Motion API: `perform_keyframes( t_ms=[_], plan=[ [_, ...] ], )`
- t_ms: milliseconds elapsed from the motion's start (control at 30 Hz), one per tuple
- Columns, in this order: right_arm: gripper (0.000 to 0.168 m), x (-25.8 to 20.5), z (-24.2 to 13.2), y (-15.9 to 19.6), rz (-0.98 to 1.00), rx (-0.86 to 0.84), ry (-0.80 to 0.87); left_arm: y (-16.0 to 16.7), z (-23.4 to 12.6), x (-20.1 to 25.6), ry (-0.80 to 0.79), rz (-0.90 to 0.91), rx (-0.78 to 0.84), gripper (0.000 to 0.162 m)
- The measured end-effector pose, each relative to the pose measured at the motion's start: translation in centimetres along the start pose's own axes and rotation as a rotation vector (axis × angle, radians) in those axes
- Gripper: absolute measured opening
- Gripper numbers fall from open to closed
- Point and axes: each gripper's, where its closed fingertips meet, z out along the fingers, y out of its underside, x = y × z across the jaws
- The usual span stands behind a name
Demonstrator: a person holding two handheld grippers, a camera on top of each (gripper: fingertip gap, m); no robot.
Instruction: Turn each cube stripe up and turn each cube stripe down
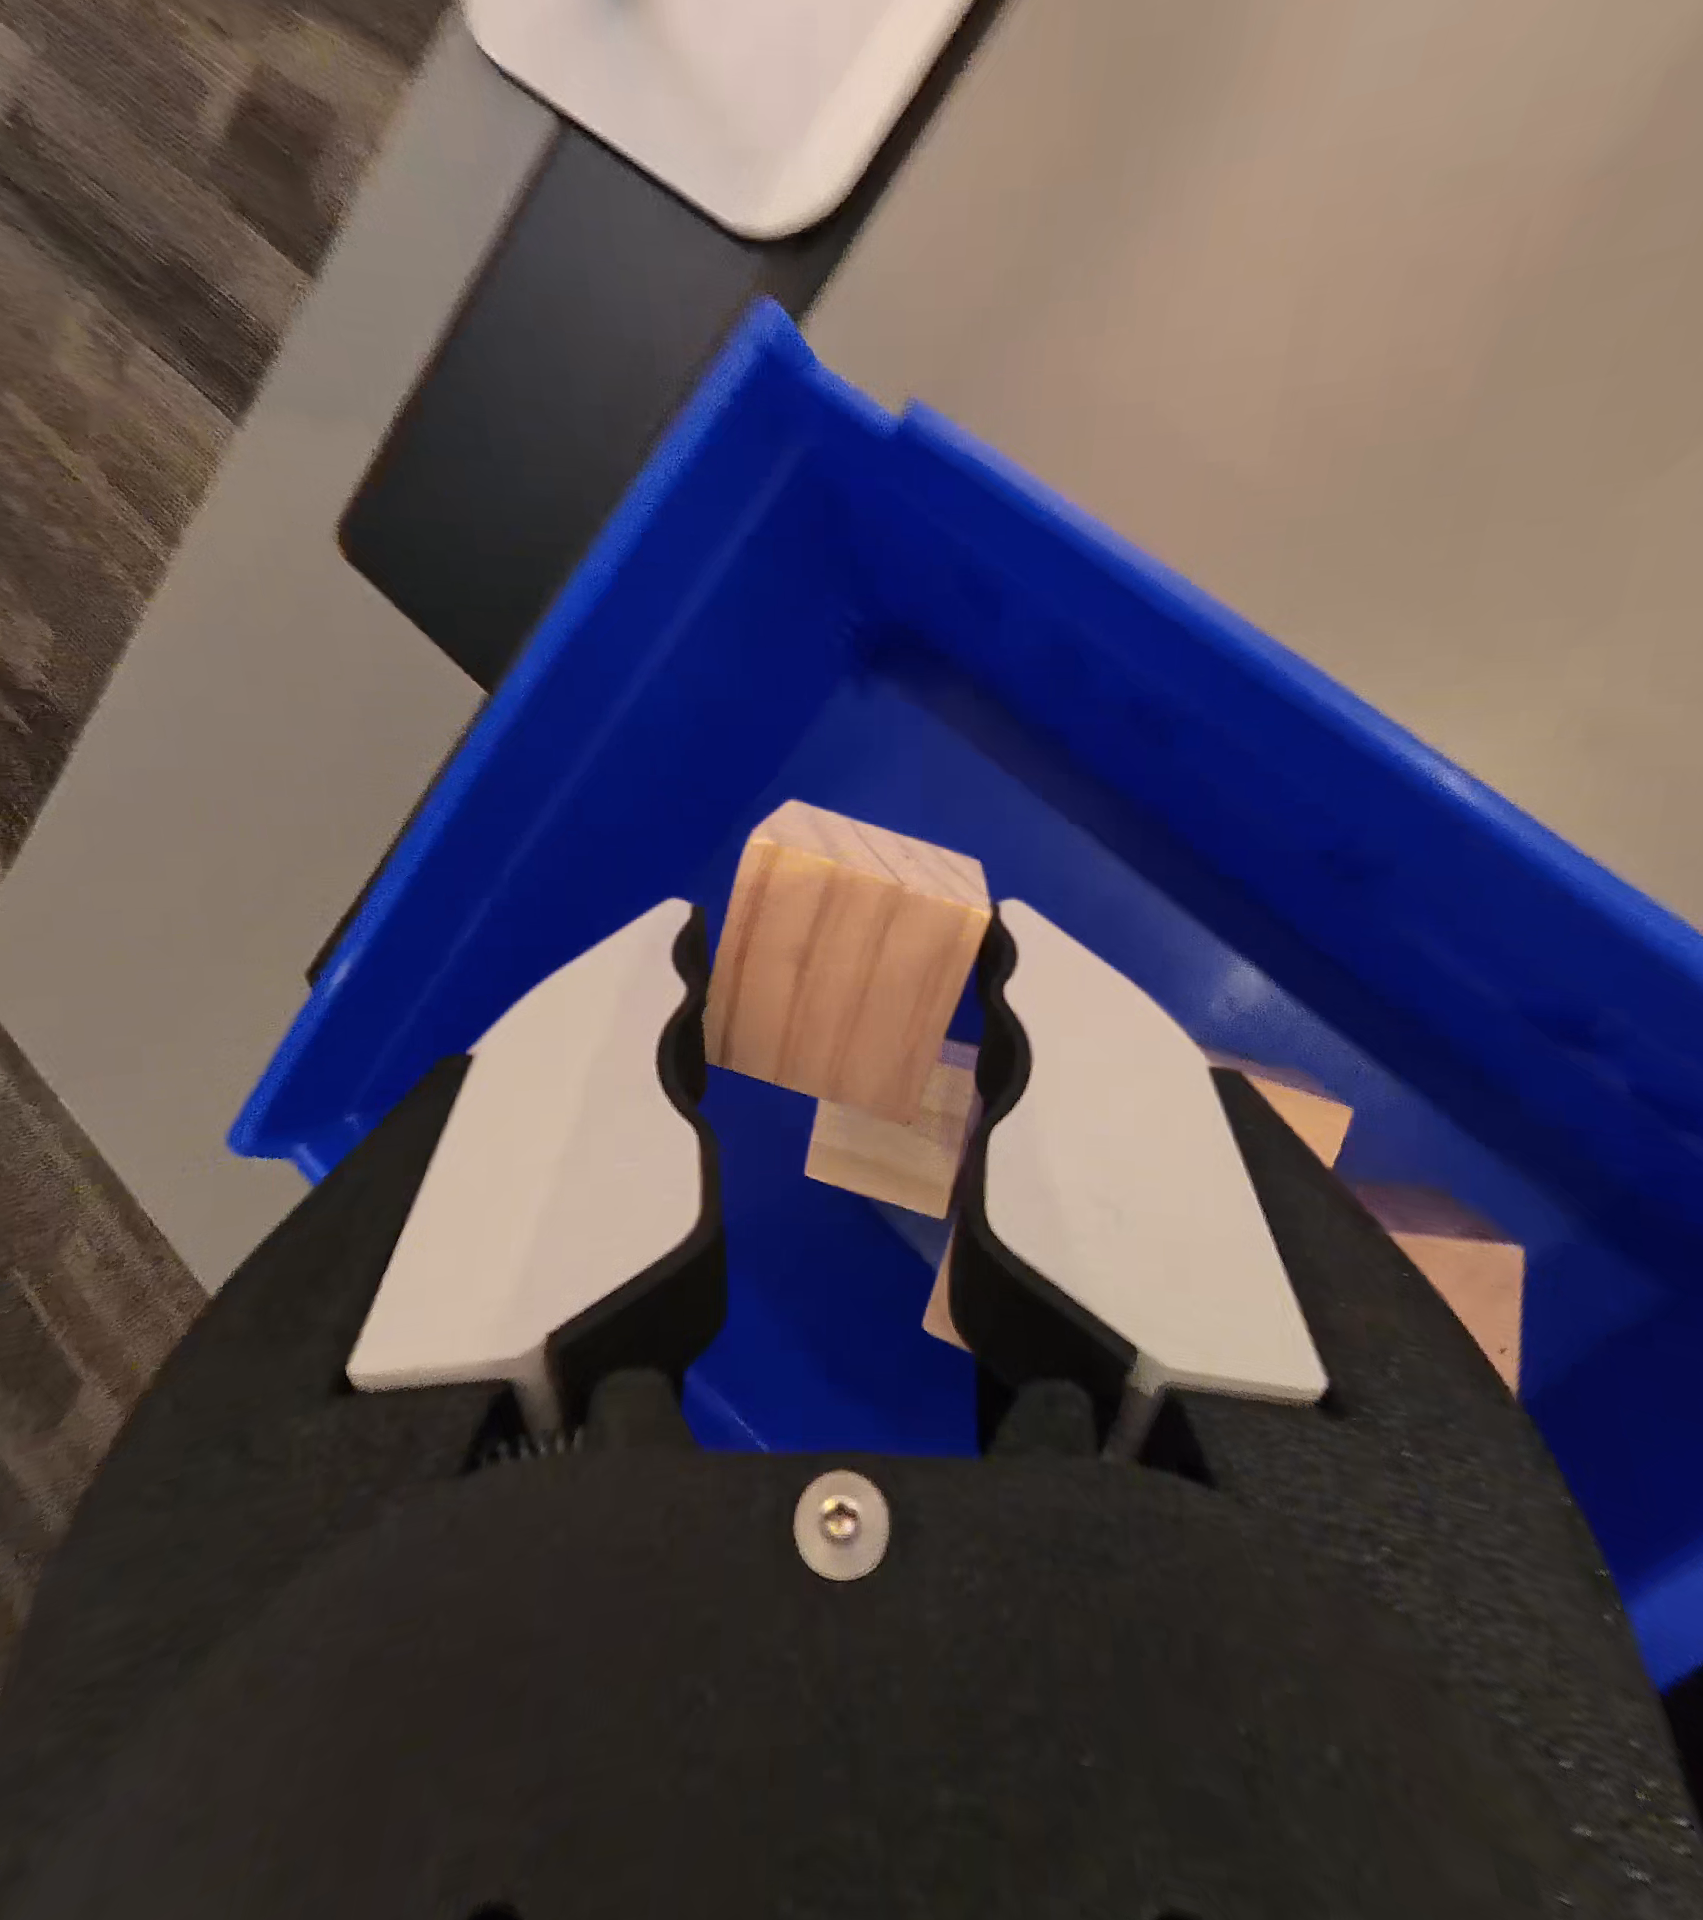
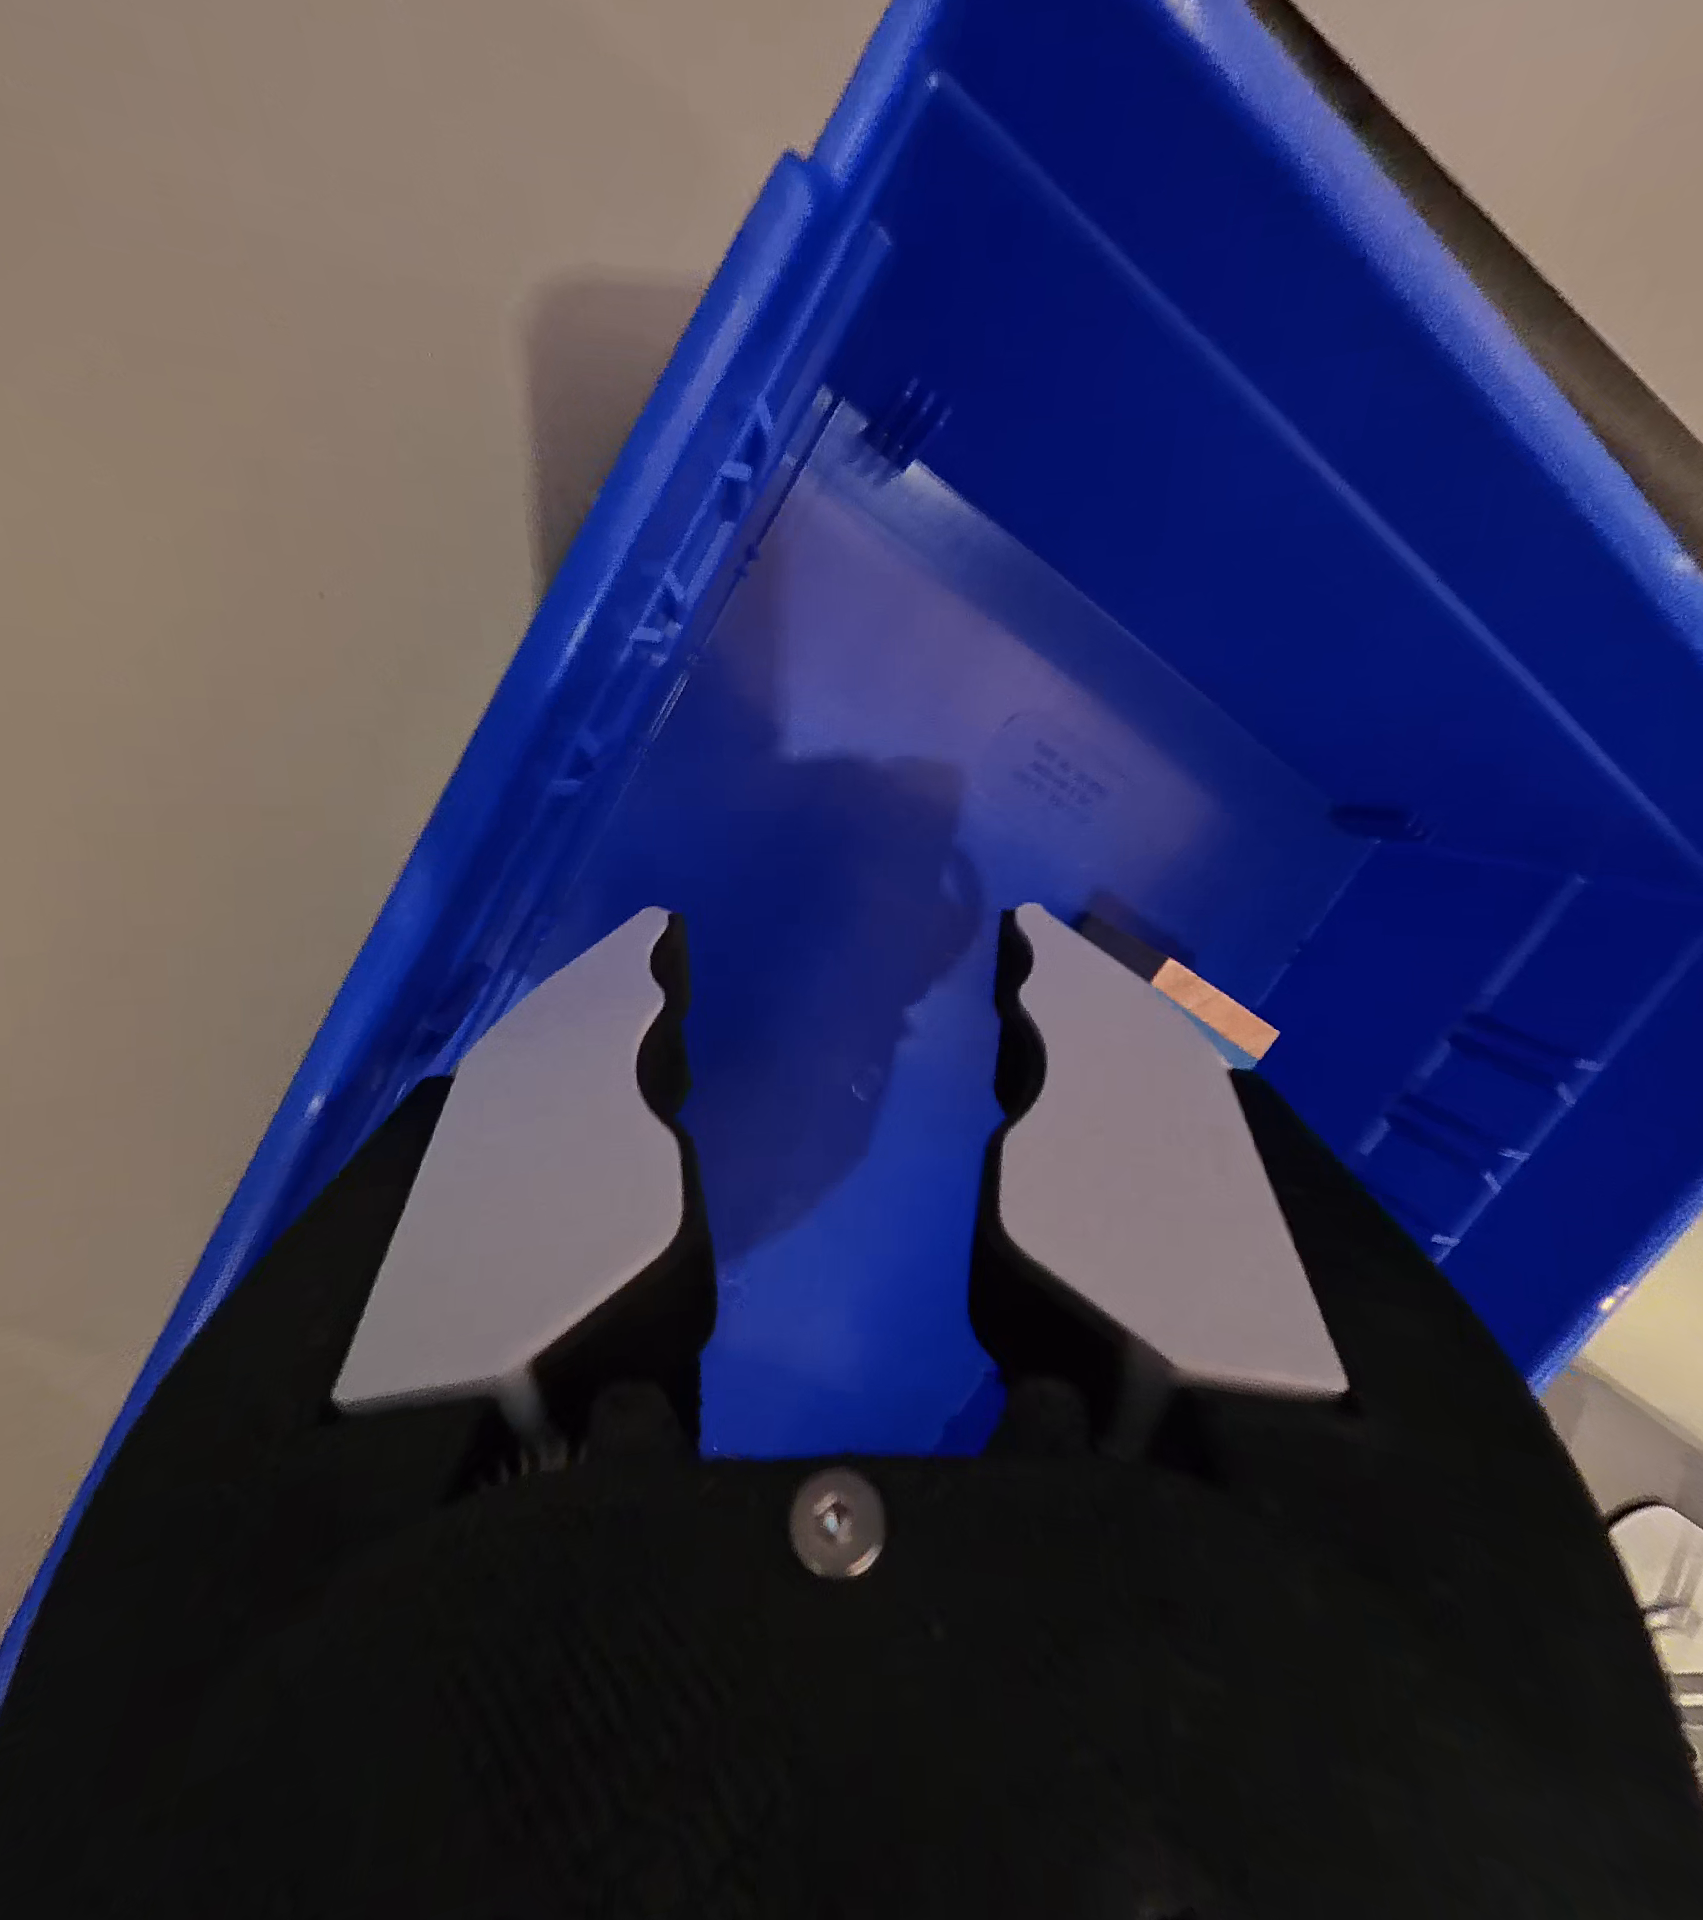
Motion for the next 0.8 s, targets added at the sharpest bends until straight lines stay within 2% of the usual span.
perform_keyframes(
  t_ms=[33,200,367,400,467,533,600,667,800],
  plan=[
    [0.059,0.1,-0.2,-0.2,0.001,0.012,0.007,-0.5,-0.5,-0.3,0.002,-0.031,0.047,0.050],
    [0.059,0.4,-2.2,-2.3,-0.033,0.140,0.079,-3.1,-3.5,-0.9,0.072,-0.186,0.273,0.050],
    [0.057,-1.7,-7.4,-6.5,-0.173,0.429,0.164,-8.2,-7.3,1.5,0.251,-0.270,0.516,0.050],
    [0.058,-3.1,-8.6,-7.5,-0.243,0.507,0.170,-9.6,-8.1,2.4,0.311,-0.282,0.569,0.050],
    [0.070,-7.6,-10.9,-9.3,-0.433,0.686,0.116,-12.5,-9.8,5.0,0.461,-0.285,0.678,0.049],
    [0.078,-12.8,-13.2,-10.1,-0.625,0.876,0.057,-15.2,-11.8,8.5,0.669,-0.259,0.781,0.049],
    [0.080,-17.0,-15.5,-10.5,-0.768,1.061,0.078,-17.2,-12.7,11.4,0.826,-0.250,0.824,0.049],
    [0.080,-20.1,-17.5,-10.4,-0.843,1.212,0.129,-18.6,-12.6,13.8,0.930,-0.255,0.815,0.049],
    [0.075,-23.8,-21.1,-9.5,-0.859,1.472,0.182,-20.4,-12.4,18.0,1.150,-0.301,0.780,0.048]
  ],
)
